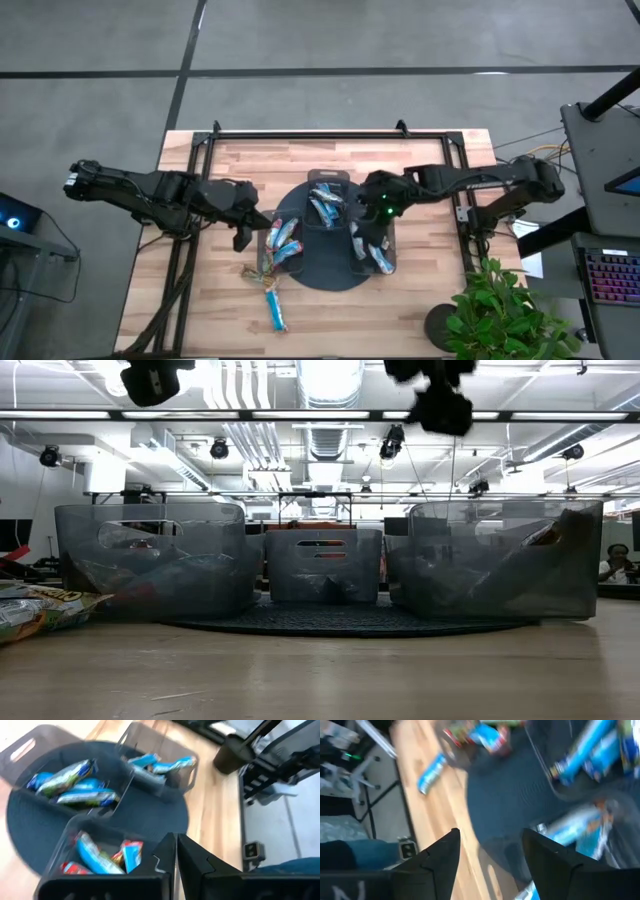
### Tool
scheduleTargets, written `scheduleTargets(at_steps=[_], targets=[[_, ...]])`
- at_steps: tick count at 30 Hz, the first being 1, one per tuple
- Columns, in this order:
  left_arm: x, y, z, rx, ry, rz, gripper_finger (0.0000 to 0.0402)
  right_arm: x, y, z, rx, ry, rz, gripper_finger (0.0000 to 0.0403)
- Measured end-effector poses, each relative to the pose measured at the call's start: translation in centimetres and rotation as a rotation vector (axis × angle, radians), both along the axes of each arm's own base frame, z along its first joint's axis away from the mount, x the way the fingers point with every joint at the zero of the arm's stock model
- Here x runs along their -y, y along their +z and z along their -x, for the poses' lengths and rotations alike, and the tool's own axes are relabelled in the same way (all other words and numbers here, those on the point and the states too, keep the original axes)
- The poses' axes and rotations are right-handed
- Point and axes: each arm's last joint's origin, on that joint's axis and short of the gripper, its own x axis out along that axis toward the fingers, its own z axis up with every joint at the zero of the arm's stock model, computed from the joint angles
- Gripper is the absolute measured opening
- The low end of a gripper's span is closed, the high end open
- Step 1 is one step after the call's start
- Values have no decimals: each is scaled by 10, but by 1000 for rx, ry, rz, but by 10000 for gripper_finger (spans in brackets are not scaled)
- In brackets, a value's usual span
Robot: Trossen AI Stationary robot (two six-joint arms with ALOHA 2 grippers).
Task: Pick and place Granola Bars by type
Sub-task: Put the yellow granola bar into the bottom right black bin
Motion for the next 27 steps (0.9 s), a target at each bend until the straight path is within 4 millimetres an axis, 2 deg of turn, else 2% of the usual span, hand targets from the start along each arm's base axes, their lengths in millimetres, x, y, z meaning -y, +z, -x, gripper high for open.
scheduleTargets(at_steps=[5, 12, 18, 27], targets=[[0, 12, 0, 44, -24, 4, 30, 0, 35, -4, 160, 71, 96, 198], [0, 24, 5, 28, -35, -14, 109, 1, 67, -6, 296, 113, 182, 196], [-1, 35, 16, -123, -79, -36, 147, 1, 71, -5, 318, 128, 205, 195], [0, 62, 22, -233, -216, -117, 151, 1, 69, -7, 316, 142, 218, 196]])
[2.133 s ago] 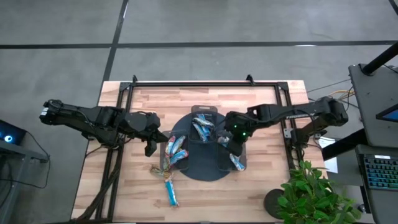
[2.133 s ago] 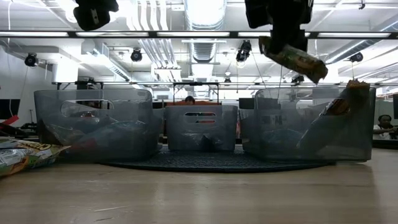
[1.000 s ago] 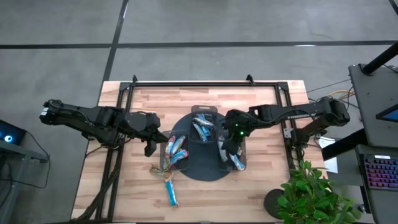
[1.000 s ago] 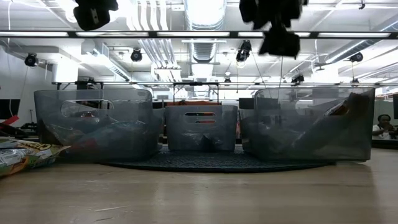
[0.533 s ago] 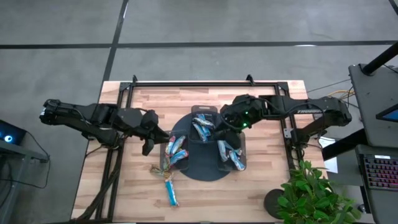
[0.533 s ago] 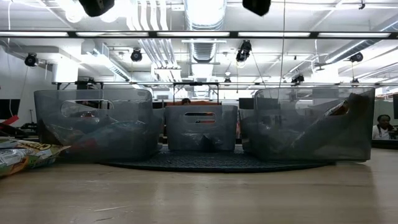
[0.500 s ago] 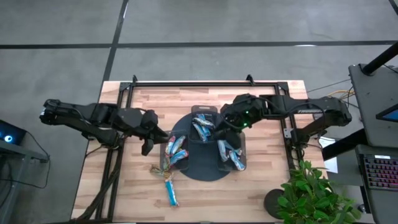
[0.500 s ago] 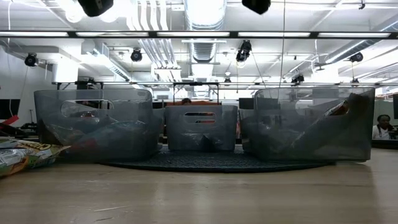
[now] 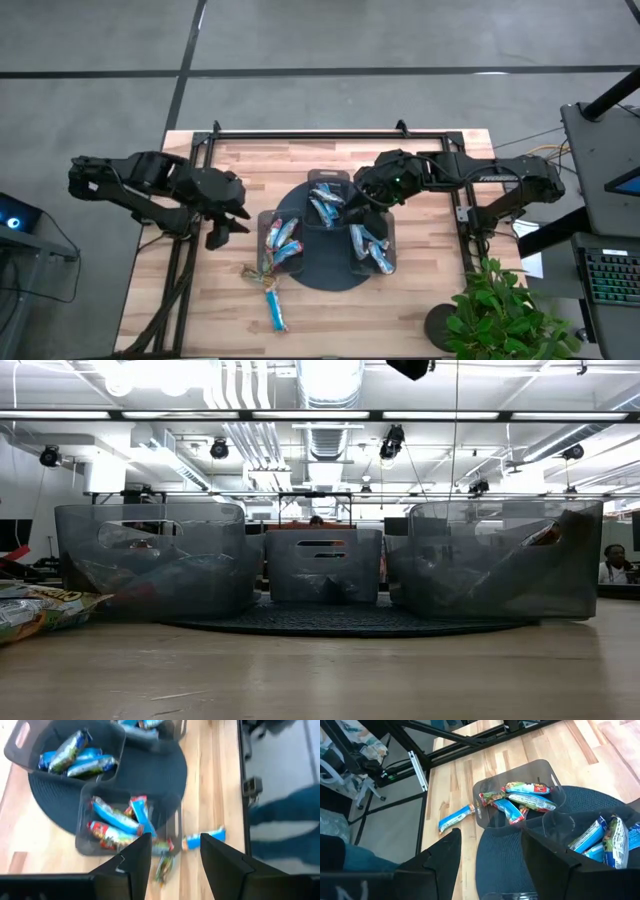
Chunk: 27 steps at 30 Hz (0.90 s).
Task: Pick and place Granola Bars by type
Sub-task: Put the yellow granola bar into the bottom right black bin
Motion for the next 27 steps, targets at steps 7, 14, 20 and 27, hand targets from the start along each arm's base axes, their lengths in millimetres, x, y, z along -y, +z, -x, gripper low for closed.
scheduleTargets(at_steps=[7, 14, 20, 27], targets=[[5, -8, -3, -164, -114, -29, 151, 0, 0, 0, 2, 0, 0, 196], [12, -27, -10, -397, -133, -52, 152, 0, -1, -1, -5, -8, -11, 196], [27, -31, -12, -436, -208, -24, 152, 0, -2, -2, -8, -10, -11, 194], [43, -16, 5, -223, -168, -107, 152, 0, -3, -2, -11, -10, -10, 194]])
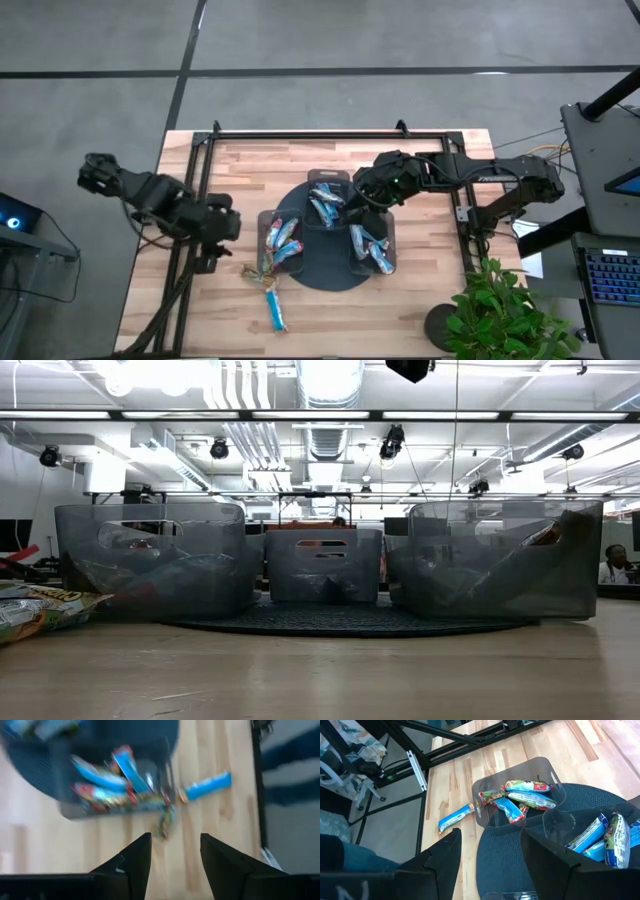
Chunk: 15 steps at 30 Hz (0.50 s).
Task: Pick and place Granola Bars by type
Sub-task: Put the yellow granola bar into the bottom right black bin
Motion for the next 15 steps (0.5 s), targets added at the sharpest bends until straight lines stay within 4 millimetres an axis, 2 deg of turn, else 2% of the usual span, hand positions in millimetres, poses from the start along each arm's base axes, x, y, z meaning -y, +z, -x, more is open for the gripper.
scheduleTargets(at_steps=[3, 5, 11, 15], targets=[[4, 2, 11, 111, 35, -53, 152, 0, 0, 0, -2, -6, -9, 194], [6, -3, 19, 140, 50, -59, 152, 0, 0, 0, -6, -17, -23, 194], [9, -41, 41, 113, 96, 8, 152, 0, 0, 0, -11, -30, -41, 194], [11, -67, 45, 149, 96, 55, 152, 0, 0, 0, -11, -31, -42, 194]])
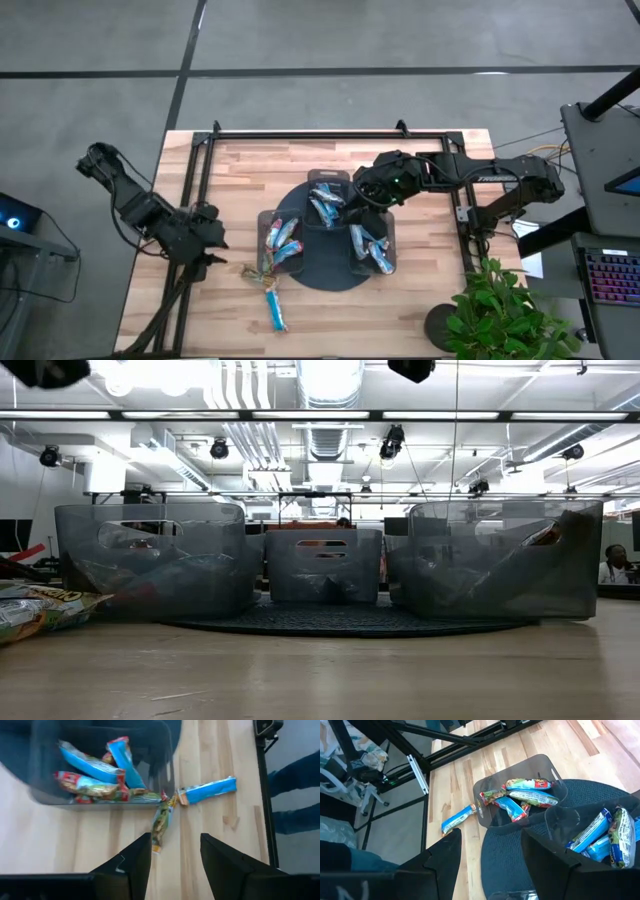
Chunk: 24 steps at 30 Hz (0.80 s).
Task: Pick and place Granola Bars by type
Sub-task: Put the yellow granola bar into the bottom right black bin
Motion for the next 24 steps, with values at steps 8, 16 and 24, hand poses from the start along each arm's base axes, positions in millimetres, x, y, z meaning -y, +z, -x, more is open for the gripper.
scheduleTargets(at_steps=[8, 16, 24], targets=[[8, -45, 1, -42, -122, -58, 152, 0, 0, 0, -2, -4, -6, 194], [17, -72, -7, 24, -232, -106, 151, 0, 0, 0, -2, -4, -5, 194], [15, -100, -4, 46, -229, -233, 151, 1, 0, 0, -2, -33, 16, 194]])
